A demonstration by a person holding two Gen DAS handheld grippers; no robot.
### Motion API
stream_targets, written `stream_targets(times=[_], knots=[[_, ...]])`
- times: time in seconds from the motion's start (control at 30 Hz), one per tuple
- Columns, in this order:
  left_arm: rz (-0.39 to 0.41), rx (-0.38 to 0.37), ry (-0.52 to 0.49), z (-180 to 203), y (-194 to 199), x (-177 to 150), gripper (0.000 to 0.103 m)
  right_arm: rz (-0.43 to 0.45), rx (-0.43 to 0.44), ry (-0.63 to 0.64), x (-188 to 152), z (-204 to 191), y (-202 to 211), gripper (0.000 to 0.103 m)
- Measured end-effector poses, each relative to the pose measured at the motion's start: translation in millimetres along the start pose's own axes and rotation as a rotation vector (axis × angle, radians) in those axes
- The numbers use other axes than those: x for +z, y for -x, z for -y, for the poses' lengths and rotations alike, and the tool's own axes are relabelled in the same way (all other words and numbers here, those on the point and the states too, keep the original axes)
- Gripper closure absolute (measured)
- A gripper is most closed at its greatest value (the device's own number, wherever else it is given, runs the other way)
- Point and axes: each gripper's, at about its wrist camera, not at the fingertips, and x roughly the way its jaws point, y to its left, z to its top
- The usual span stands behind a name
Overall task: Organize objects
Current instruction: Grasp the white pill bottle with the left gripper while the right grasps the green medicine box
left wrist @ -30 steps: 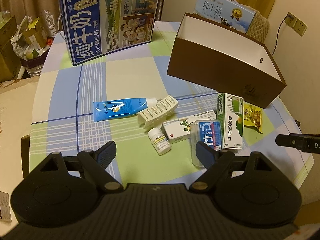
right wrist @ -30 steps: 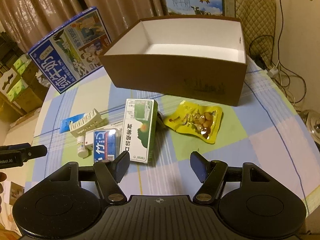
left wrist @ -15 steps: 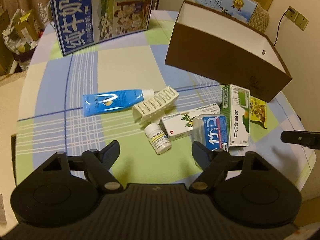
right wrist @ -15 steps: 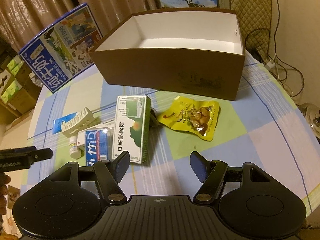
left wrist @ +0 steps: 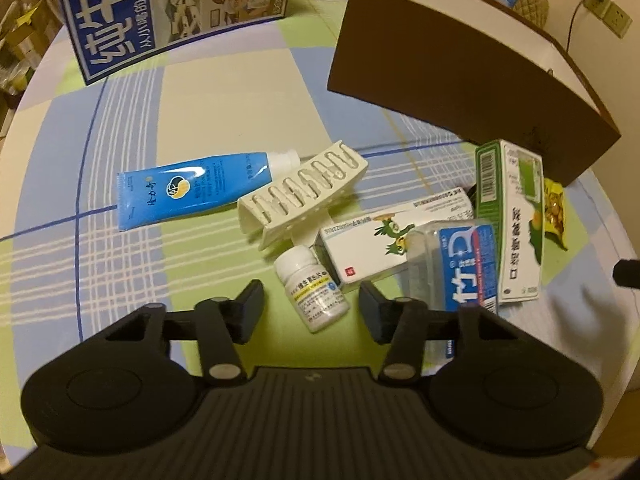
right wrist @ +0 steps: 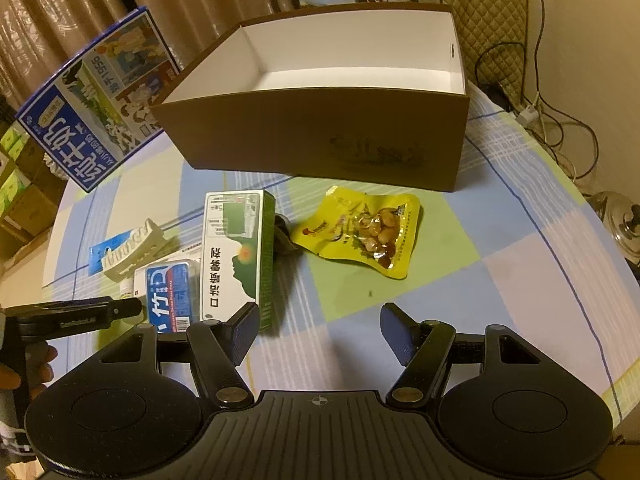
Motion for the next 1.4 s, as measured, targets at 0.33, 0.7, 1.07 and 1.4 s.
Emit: stream_targets(times=[0.33,0.7,1.07,1.4], knots=[[0.001,-0.008,-0.031,-23.2,6.5,-5.3,0.071,-0.016,0.004,0.006,2.0,-4.2,-8.0,0.038],[-0.014,0.006,-0.172,-10.3,-6.3,0.7,0.076,-0.014,0.008,0.017,4.5,-8.2,-9.8,0.038],[0.044,0.010,-0.107,-12.9,15.4,-4.3,0.081,0.014,0.065,0.045,13.8,-27.1,-16.6,0.038],[0.114,0.038,-0.051,-25.6,45.3,-0.3,0.081,0.002,0.046,0.093,27.4,-57.5,-58.1,0.038]])
